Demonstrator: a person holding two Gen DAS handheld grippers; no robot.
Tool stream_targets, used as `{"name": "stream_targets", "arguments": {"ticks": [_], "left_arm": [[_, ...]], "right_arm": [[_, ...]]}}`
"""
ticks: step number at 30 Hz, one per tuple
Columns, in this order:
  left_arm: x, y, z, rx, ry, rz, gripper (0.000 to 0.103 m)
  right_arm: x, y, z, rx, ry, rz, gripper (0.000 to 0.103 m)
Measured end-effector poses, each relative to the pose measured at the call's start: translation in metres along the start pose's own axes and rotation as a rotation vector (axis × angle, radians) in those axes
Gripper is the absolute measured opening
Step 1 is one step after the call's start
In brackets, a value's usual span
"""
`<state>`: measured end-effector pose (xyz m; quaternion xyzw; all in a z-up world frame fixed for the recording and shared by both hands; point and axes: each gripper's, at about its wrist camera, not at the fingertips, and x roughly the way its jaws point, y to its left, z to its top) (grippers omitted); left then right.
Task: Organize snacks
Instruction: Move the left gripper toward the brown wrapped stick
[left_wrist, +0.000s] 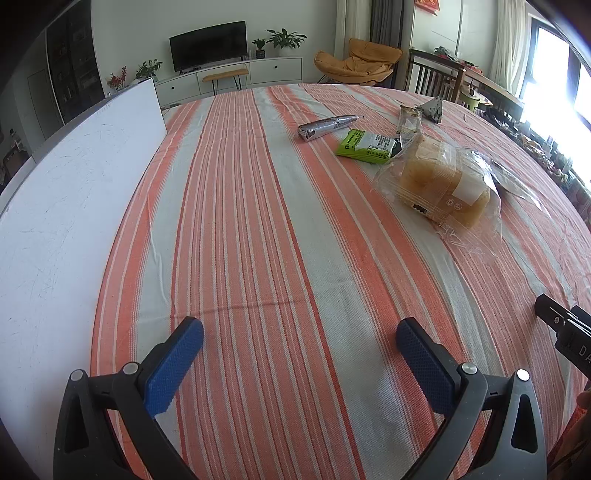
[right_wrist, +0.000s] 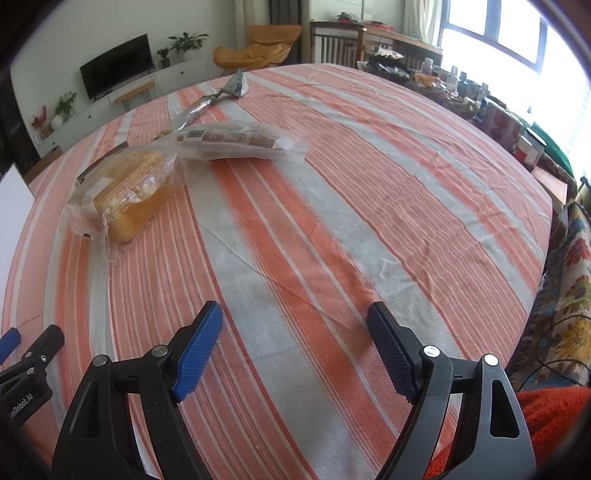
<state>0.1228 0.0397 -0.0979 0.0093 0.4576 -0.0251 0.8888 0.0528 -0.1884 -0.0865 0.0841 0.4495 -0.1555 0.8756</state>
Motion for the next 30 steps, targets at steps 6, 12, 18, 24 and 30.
{"name": "stream_targets", "arguments": {"ticks": [6, 12, 18, 24, 30], "left_arm": [[0.000, 0.000, 0.000, 0.000, 0.000, 0.000, 0.103], [-0.001, 0.001, 0.000, 0.009, 0.009, -0.003, 0.103], [-0.015, 0.020, 0.030, -0.149, 0.021, -0.082, 0.103], [-0.002, 0.020, 0.115, -0.119, -0.037, -0.076, 0.103], [0.060, -0.009, 0.191, 0.102, 0.054, -0.023, 0.089]], "right_arm": [[0.000, 0.000, -0.001, -0.001, 0.001, 0.001, 0.085], [0.001, 0.002, -0.001, -0.006, 0.006, 0.013, 0.087], [0.001, 0.003, -0.001, -0.008, 0.007, 0.016, 0.088], [0.001, 0.003, -0.001, -0.010, 0.008, 0.019, 0.089], [0.002, 0.003, 0.001, -0.018, 0.006, 0.024, 0.090]]}}
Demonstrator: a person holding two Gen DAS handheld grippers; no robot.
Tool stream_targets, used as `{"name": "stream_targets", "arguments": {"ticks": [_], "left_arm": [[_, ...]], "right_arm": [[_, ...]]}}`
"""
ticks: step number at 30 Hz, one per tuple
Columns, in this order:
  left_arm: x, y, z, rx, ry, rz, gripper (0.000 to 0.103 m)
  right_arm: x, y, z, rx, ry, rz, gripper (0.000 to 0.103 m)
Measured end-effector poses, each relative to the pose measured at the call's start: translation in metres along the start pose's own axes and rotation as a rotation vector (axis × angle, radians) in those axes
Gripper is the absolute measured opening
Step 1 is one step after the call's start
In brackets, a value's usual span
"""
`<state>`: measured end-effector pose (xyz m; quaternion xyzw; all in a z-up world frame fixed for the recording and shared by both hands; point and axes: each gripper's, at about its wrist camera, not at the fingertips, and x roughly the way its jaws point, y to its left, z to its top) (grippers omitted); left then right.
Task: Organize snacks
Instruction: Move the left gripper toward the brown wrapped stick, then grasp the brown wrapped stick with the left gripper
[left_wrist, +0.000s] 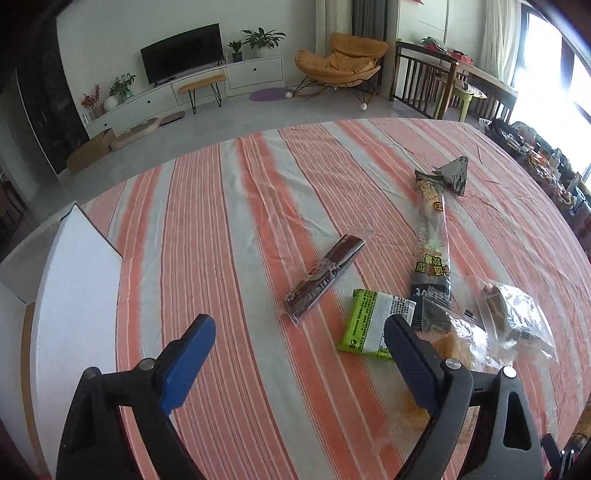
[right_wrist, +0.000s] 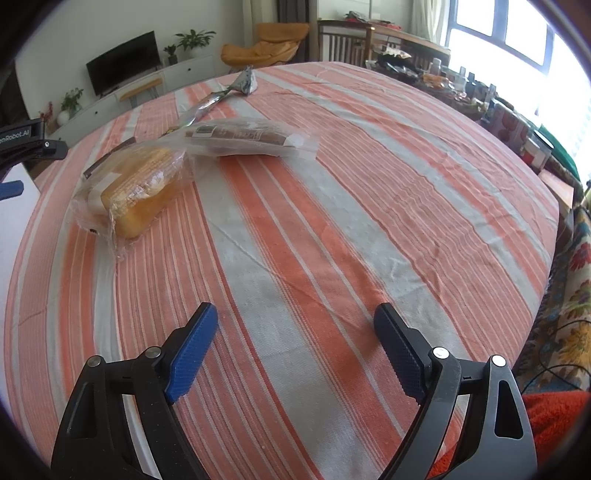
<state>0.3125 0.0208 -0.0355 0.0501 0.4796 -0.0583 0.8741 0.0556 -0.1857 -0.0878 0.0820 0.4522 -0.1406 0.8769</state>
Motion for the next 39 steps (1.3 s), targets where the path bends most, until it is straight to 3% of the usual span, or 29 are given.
{"name": "stream_targets", "arguments": {"ticks": [6, 9, 11, 16, 21, 25, 27, 30, 32, 34, 36, 39], "left_arm": [[0.055, -0.010, 0.030, 0.040, 0.044, 0.049, 0.070], [0.073, -0.006, 0.032, 0.013, 0.085, -0.008, 0.044], [0.072, -0.005, 0.029, 0.004, 0.065, -0.027, 0.018], [0.053, 0.009, -0.001, -0.043, 0.033, -0.002, 0.018], [0.006, 0.036, -0.073, -0.191, 0.028, -0.042, 0.018], [-0.026, 0.047, -0.135, -0.216, -0.001, -0.042, 0.018], [-0.035, 0.048, -0.152, -0.211, -0.028, -0.027, 0.018], [-0.037, 0.048, -0.158, -0.208, -0.078, -0.036, 0.023], [-0.035, 0.043, -0.155, -0.174, -0.096, -0.035, 0.056], [-0.028, 0.035, -0.151, -0.137, -0.081, 0.008, 0.080], [-0.023, 0.030, -0.146, -0.113, -0.080, 0.055, 0.084], [-0.017, 0.038, -0.143, -0.158, -0.061, 0.063, 0.096]], "right_arm": [[0.002, 0.002, 0.002, -0.014, -0.005, 0.009, 0.092], [0.002, 0.002, 0.002, -0.019, -0.008, 0.012, 0.092], [0.003, 0.002, 0.003, -0.021, -0.011, 0.012, 0.092], [0.004, 0.003, 0.004, -0.022, -0.016, 0.013, 0.092], [0.004, 0.004, 0.005, -0.020, -0.014, 0.013, 0.092], [-0.003, -0.004, 0.004, 0.026, -0.032, 0.012, 0.091], [-0.013, -0.018, 0.005, 0.096, -0.086, -0.034, 0.091], [-0.013, -0.038, 0.013, 0.202, -0.107, -0.105, 0.091], [0.002, -0.049, 0.022, 0.247, -0.063, -0.141, 0.091], [0.018, -0.061, 0.033, 0.283, -0.024, -0.177, 0.091], [0.029, -0.072, 0.046, 0.298, -0.017, -0.229, 0.092], [0.043, -0.089, 0.069, 0.303, -0.007, -0.224, 0.092]]}}
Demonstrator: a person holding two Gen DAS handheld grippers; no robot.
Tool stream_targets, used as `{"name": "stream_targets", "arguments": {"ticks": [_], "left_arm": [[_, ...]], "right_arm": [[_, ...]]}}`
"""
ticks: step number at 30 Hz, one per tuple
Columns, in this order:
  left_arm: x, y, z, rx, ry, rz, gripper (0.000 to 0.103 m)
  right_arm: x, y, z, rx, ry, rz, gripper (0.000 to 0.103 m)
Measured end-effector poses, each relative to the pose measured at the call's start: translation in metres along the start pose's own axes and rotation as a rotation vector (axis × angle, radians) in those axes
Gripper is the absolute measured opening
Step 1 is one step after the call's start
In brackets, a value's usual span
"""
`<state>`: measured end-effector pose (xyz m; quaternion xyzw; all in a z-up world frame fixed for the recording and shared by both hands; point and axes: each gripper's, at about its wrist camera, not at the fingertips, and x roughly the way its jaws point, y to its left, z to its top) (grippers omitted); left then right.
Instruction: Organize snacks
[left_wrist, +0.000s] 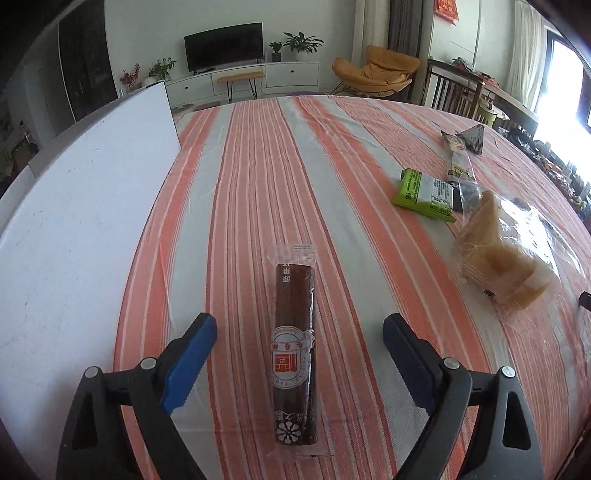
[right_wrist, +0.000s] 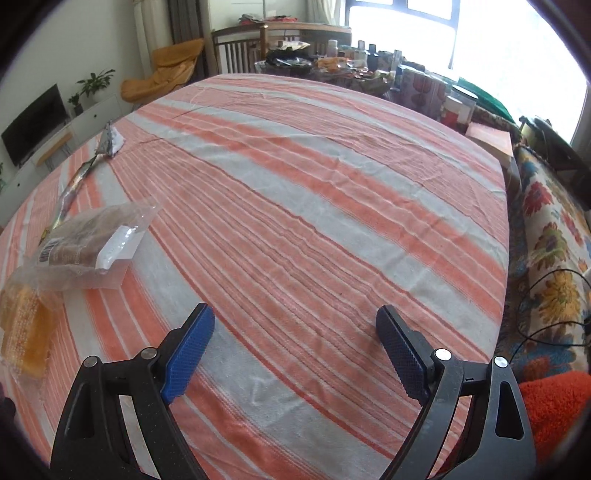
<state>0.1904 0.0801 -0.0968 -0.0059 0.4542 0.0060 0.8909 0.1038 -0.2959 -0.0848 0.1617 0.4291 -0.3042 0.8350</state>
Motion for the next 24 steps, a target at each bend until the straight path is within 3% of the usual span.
{"name": "stream_targets", "arguments": {"ticks": [1, 4, 8, 24], "left_arm": [[0.003, 0.001, 0.001, -0.011, 0.009, 0.012, 0.103], [0.005, 0.003, 0.002, -0.016, 0.011, 0.020, 0.103], [0.006, 0.002, 0.003, -0.017, 0.011, 0.020, 0.103], [0.006, 0.002, 0.002, -0.018, 0.010, 0.019, 0.103]], "right_arm": [[0.006, -0.003, 0.009, 0.005, 0.005, 0.000, 0.092], [0.029, -0.014, 0.040, 0.056, 0.011, -0.033, 0.093], [0.055, -0.018, 0.071, 0.096, -0.020, -0.066, 0.100], [0.055, -0.017, 0.072, 0.092, -0.026, -0.063, 0.100]]}}
